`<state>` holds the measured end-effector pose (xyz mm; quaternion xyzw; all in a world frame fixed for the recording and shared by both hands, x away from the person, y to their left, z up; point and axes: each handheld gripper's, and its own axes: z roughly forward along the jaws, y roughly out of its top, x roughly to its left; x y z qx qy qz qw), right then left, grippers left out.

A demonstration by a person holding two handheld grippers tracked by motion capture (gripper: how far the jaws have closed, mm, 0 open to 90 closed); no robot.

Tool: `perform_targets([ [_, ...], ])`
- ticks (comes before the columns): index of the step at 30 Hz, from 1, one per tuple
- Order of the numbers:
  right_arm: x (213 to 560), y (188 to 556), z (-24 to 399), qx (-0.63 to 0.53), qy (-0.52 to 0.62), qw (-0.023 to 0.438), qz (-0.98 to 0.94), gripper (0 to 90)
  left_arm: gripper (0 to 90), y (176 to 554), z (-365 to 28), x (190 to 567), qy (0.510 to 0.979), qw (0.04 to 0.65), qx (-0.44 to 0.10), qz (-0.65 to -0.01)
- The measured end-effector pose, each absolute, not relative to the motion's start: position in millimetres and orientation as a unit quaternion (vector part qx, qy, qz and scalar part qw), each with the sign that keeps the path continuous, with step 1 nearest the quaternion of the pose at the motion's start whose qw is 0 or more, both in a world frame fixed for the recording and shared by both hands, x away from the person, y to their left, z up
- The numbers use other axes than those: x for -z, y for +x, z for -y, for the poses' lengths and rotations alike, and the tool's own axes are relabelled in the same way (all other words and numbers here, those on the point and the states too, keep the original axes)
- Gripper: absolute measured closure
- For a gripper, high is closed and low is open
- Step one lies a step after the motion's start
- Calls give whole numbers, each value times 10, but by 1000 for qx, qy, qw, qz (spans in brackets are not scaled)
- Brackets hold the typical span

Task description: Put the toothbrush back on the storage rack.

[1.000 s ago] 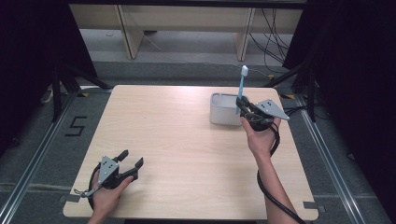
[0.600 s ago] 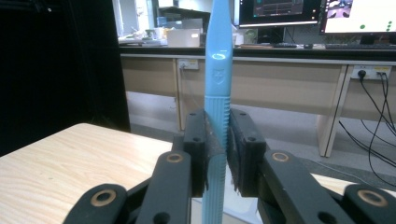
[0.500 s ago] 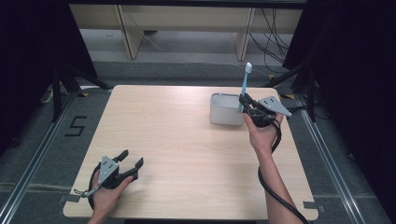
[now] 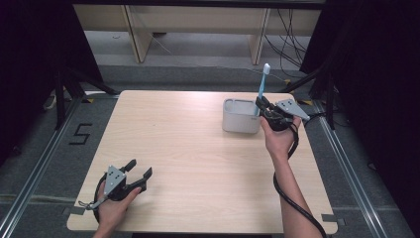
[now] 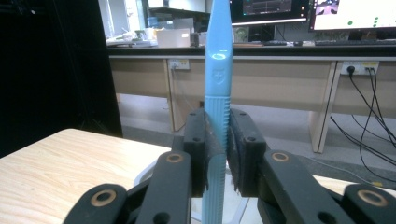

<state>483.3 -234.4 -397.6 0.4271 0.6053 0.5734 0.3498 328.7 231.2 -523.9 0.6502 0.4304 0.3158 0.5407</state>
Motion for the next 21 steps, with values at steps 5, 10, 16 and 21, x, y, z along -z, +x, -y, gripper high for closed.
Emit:
perform_targets([
  [5, 4005, 4882, 2363, -569, 431, 356, -603, 787, 306, 3286, -2312, 5239, 650, 541, -316, -431],
  [10, 4018, 4923, 2383, -565, 437, 356, -602, 787, 307, 3286, -2313, 5239, 650, 541, -316, -430],
  [16, 4026, 4979, 2412, -560, 443, 357, -602, 787, 307, 3283, -2311, 5239, 650, 542, -316, -430],
  [21, 4039, 5026, 2414, -553, 449, 361, -601, 787, 307, 3283, -2309, 5239, 650, 541, -316, -430],
])
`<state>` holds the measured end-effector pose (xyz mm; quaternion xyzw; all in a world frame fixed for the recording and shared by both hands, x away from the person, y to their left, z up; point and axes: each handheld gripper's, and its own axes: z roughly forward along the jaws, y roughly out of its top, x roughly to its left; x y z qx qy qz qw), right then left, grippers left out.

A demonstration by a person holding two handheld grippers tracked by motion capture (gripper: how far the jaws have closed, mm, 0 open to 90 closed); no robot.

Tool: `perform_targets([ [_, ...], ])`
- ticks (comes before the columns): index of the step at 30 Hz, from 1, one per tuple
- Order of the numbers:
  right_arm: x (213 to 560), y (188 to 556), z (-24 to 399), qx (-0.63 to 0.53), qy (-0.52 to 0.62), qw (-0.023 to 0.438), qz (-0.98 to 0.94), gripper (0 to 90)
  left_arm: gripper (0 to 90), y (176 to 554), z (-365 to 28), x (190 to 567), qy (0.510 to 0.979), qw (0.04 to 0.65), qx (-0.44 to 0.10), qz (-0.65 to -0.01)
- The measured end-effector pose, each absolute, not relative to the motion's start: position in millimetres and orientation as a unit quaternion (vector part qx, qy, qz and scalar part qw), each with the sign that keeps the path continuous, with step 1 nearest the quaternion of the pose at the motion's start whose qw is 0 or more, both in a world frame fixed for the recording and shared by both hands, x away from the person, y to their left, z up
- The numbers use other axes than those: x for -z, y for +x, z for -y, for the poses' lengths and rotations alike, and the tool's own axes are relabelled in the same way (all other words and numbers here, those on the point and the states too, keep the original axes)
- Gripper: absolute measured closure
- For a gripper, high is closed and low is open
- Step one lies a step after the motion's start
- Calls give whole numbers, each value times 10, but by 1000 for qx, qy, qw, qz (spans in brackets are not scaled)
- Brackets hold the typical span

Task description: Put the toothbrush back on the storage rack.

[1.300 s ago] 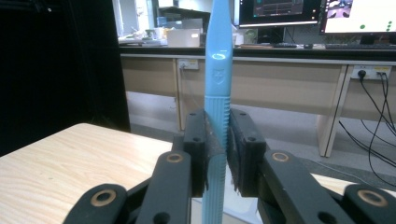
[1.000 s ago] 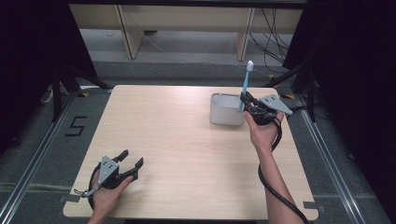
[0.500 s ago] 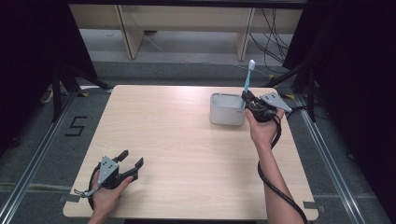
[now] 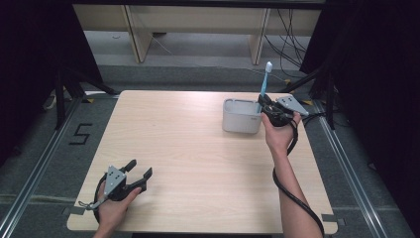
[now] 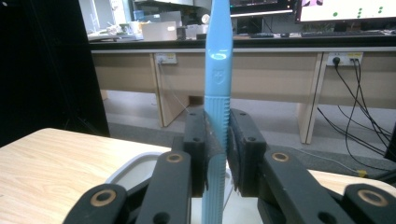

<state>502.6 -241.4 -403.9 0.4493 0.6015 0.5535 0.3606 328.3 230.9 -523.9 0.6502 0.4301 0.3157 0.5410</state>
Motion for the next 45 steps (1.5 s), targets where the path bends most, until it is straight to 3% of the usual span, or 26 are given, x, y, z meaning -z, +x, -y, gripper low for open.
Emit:
perform_targets([
  [45, 4254, 5229, 2448, -531, 476, 365, -599, 786, 307, 3279, -2307, 5239, 649, 543, -314, -431],
])
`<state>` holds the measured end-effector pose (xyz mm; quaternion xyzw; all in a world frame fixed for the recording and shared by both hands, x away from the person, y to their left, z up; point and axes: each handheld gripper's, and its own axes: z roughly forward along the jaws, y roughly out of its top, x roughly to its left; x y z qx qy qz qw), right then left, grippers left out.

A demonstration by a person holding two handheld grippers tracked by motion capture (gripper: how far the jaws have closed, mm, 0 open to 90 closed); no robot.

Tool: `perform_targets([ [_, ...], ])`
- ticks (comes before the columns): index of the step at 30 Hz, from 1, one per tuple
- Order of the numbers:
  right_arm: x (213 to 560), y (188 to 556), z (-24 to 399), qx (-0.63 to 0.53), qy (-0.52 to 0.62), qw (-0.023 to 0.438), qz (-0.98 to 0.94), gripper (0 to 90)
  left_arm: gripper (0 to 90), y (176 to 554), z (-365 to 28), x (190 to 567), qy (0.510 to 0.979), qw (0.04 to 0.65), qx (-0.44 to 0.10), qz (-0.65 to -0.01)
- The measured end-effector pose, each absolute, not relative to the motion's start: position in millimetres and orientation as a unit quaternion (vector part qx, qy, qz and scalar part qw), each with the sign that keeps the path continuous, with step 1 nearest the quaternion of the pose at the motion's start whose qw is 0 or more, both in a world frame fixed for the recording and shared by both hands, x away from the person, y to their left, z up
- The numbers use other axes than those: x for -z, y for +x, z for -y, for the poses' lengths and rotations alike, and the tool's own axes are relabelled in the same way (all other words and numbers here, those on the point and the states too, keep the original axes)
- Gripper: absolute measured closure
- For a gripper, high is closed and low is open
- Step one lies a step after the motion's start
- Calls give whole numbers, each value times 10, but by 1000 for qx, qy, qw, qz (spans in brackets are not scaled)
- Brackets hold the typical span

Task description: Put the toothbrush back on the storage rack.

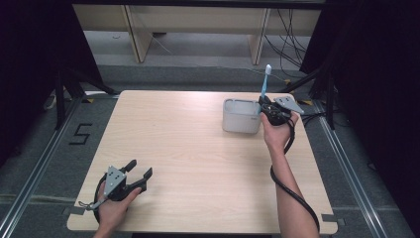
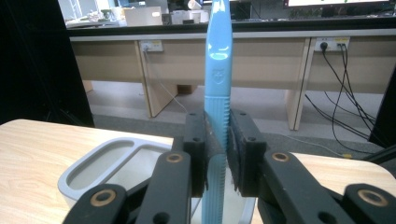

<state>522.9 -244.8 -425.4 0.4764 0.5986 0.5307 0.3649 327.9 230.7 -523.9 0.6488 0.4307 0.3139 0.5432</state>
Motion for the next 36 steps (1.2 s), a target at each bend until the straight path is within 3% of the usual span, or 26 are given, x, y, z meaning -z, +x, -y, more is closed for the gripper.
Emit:
perform_targets([
  [36, 4458, 5151, 2455, -524, 482, 352, -608, 782, 306, 3281, -2304, 5239, 651, 542, -313, -430],
])
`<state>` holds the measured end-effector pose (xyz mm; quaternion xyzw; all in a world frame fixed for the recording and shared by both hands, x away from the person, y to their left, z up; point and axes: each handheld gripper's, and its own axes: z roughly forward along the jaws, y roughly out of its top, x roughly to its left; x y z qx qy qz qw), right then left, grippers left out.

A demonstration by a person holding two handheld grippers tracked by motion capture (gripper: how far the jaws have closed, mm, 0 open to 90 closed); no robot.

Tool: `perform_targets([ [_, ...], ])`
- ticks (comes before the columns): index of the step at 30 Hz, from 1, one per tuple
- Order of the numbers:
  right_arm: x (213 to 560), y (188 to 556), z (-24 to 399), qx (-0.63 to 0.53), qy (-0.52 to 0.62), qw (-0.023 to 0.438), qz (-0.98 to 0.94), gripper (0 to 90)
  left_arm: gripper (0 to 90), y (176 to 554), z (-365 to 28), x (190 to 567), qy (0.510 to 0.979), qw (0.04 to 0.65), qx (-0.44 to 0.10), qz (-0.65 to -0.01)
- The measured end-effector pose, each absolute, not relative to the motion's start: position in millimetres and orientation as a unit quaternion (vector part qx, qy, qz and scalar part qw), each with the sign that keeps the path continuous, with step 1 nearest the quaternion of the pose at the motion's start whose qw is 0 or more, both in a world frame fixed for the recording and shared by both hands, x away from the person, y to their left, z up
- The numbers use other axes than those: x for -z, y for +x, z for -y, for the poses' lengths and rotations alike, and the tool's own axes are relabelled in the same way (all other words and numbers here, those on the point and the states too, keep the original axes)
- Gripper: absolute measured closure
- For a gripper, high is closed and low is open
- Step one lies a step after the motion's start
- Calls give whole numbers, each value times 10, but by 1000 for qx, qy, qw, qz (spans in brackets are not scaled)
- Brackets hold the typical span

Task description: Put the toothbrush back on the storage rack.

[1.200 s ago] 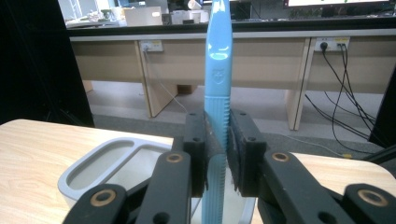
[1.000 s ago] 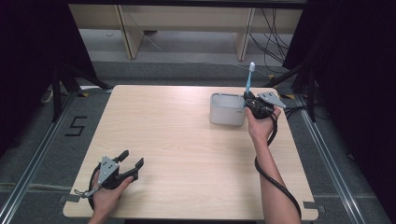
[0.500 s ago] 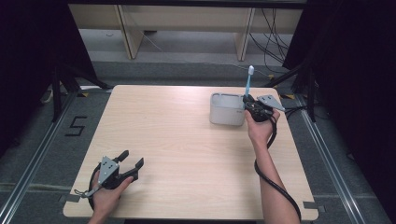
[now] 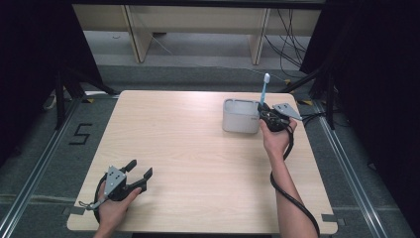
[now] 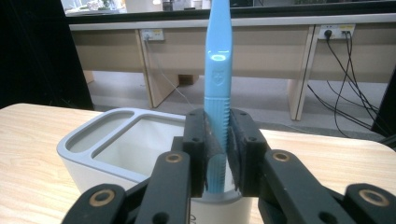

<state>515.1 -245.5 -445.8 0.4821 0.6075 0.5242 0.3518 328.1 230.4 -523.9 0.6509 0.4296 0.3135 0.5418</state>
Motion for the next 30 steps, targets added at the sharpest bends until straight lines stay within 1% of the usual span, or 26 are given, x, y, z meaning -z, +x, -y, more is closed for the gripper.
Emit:
perform_targets([
  [4, 4465, 5150, 2474, -515, 476, 360, -615, 781, 306, 3281, -2304, 5238, 651, 541, -314, -430],
  [8, 4487, 5133, 2460, -518, 486, 348, -612, 781, 306, 3282, -2303, 5238, 652, 541, -313, -430],
  [11, 4499, 5136, 2472, -514, 481, 354, -616, 780, 306, 3283, -2303, 5238, 652, 541, -313, -430],
  [14, 4511, 5123, 2452, -518, 488, 347, -611, 779, 306, 3282, -2304, 5238, 652, 541, -313, -429],
  [15, 4511, 5127, 2477, -511, 476, 357, -620, 779, 306, 3283, -2305, 5238, 652, 541, -313, -429],
  [17, 4513, 5125, 2477, -511, 476, 357, -621, 779, 306, 3282, -2303, 5238, 652, 541, -313, -429],
  [19, 4519, 5121, 2462, -515, 479, 350, -618, 779, 306, 3283, -2304, 5238, 652, 541, -313, -429],
  [30, 4535, 5094, 2441, -517, 483, 346, -616, 778, 306, 3283, -2303, 5238, 652, 541, -313, -429],
])
